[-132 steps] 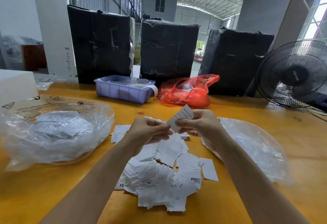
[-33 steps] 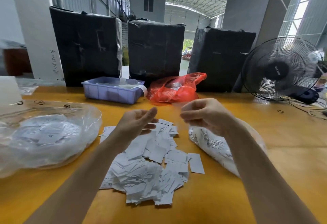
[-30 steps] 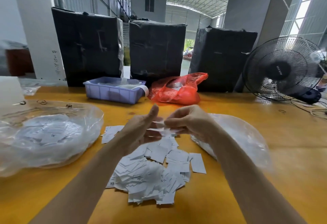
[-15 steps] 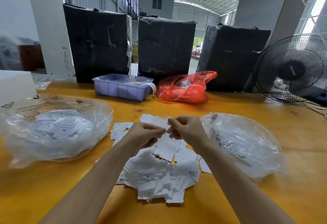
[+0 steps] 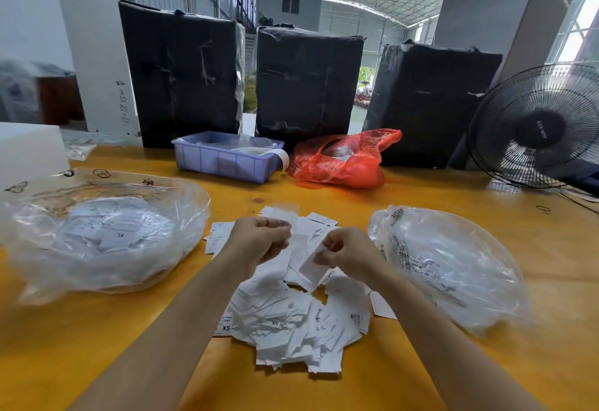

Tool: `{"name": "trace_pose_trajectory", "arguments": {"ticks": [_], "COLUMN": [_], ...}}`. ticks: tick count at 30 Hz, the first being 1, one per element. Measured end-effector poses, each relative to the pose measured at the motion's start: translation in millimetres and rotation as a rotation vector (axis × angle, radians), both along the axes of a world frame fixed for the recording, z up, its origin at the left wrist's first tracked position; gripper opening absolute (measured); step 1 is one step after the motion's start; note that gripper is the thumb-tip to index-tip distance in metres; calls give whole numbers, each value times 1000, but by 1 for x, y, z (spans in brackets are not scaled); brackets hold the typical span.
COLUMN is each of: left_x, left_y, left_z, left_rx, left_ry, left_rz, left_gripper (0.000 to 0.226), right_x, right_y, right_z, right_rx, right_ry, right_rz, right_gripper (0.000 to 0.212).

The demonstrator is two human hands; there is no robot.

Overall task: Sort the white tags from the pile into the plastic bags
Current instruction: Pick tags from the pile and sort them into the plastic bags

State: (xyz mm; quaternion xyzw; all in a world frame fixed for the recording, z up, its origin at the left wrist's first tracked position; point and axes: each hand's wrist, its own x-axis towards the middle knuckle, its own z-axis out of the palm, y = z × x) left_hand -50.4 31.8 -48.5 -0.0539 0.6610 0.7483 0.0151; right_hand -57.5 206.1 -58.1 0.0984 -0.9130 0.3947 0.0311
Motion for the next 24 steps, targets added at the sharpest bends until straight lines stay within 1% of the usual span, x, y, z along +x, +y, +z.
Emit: {"name": "trace_pose_trajectory", "arguments": {"ticks": [3, 4, 6, 7, 9, 11, 14, 17, 18, 20, 22, 23, 24], "left_x": [-3, -3, -2, -2, 0, 2, 6, 9, 9, 9, 9, 10, 10], "left_y": [-2, -3, -4, -5, -4, -3, -2, 0, 1, 3, 3, 3, 3], "left_z": [2, 3, 3, 3, 5, 9, 13, 15, 16, 17, 19, 20, 20], "left_rx": [-106, -114, -114, -122, -144, -126, -57, -48, -47, -43, -62, -88, -125], "left_ry": [15, 13, 12, 25, 65, 80, 63, 62, 62, 60, 68, 83, 103], "left_rz": [56, 75, 106, 111, 103, 72, 1, -57, -71, -95, -151, -184, -202], "left_gripper": [18, 27, 44, 48, 45, 35, 21, 6, 5, 11, 12, 18, 29], "right_x": [2, 2, 1, 0, 0, 0, 1, 2, 2, 2, 3, 3, 3], "right_y": [6, 7, 8, 8, 8, 9, 6, 1, 1, 2, 4, 4, 4], "right_z": [6, 8, 10, 11, 12, 12, 14, 18, 19, 21, 24, 25, 27], "right_rx": [-376, -453, -537, -568, -652, -704, -697, -708, -706, -728, -804, -865, -934], "right_ry": [-63, -66, -72, -89, -145, -129, -17, 56, 80, 105, 65, 27, -9], "right_rz": [-18, -26, -28, -17, 12, 5, -76, -157, -182, -210, -217, -210, -200], "right_gripper": [13, 12, 6, 5, 16, 26, 19, 9, 8, 7, 4, 2, 6]}}
